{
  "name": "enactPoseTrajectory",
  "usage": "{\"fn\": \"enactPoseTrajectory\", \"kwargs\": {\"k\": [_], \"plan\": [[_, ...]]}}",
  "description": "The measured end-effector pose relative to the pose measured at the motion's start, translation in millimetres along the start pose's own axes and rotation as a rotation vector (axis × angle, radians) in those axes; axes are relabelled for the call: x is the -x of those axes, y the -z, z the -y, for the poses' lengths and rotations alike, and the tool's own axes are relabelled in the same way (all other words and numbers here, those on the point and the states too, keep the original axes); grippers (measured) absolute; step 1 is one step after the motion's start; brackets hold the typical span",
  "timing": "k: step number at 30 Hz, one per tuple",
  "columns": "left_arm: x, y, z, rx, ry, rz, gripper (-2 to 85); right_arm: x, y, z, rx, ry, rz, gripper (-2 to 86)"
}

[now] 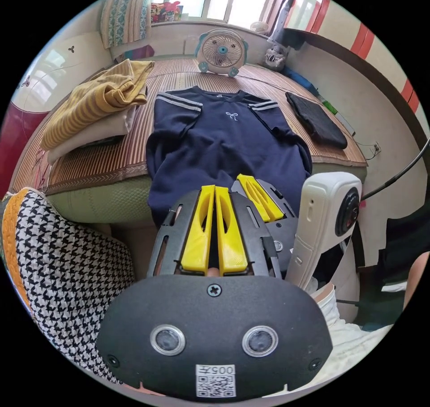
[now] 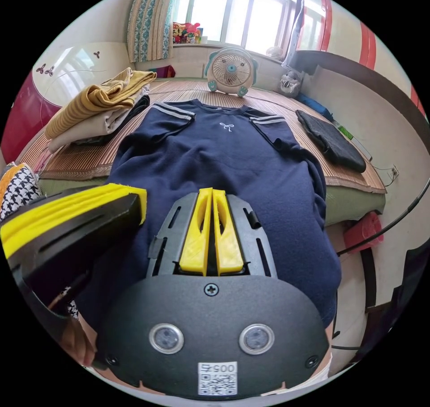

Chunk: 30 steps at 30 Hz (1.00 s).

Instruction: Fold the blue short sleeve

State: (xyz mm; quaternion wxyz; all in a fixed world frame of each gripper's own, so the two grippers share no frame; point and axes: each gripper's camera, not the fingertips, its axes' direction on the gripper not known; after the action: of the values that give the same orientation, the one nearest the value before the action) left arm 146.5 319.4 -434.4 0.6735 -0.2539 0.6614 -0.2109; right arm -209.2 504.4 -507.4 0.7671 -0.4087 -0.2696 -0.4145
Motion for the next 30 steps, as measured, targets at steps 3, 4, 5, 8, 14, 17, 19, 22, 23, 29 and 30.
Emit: {"fn": "enactPoseTrajectory", "kwargs": {"k": [3,4,5,8,14,17,19,22,23,29,30], "plan": [[-7.2,-1.1,1.4,0.005,-0.035,0.029,-0.6,0.0,0.2,-1.6,-0.016,-0.001,0.008,-1.4],[-9.6,-1.5,1.9,0.007,-0.047,0.04,-0.6,0.2,0.2,-2.1,-0.021,0.0,0.008,-1.4],[-10.5,-1.6,2.1,0.007,-0.051,0.044,-0.6,0.5,0.0,-2.2,-0.022,0.0,0.007,-1.3],[-10.4,-2.3,3.1,0.009,-0.052,0.042,-0.6,0.9,-0.9,-2.1,-0.022,0.001,0.004,-1.3],[3.0,-1.4,2.2,-0.001,-0.009,-0.027,-0.6,2.4,-1.7,-2.5,-0.025,0.001,0.013,-1.4],[9.8,-1.6,2.3,-0.003,0.012,-0.062,-0.6,3.8,-2.0,-2.8,-0.026,0.001,0.013,-1.4],[14.7,-1.8,1.5,-0.01,0.032,-0.09,-0.6,4.5,-2.3,-3.0,-0.027,0.001,0.011,-1.4],[18.3,-2.4,1.3,-0.012,0.045,-0.111,-0.6,5.9,-2.4,-3.8,-0.029,0.001,0.006,-1.4],[18.8,-2.5,1.3,-0.012,0.048,-0.114,-0.6,6.6,-2.4,-4.1,-0.029,0.002,0.004,-1.4],[16.0,-2.3,1.6,-0.011,0.04,-0.089,-0.6,9.8,-2.2,-5.8,-0.03,0.002,0.007,-1.4],[14.4,-2.0,1.3,-0.011,0.035,-0.076,-0.6,10.1,-2.2,-6.0,-0.03,0.002,0.008,-1.4]]}}
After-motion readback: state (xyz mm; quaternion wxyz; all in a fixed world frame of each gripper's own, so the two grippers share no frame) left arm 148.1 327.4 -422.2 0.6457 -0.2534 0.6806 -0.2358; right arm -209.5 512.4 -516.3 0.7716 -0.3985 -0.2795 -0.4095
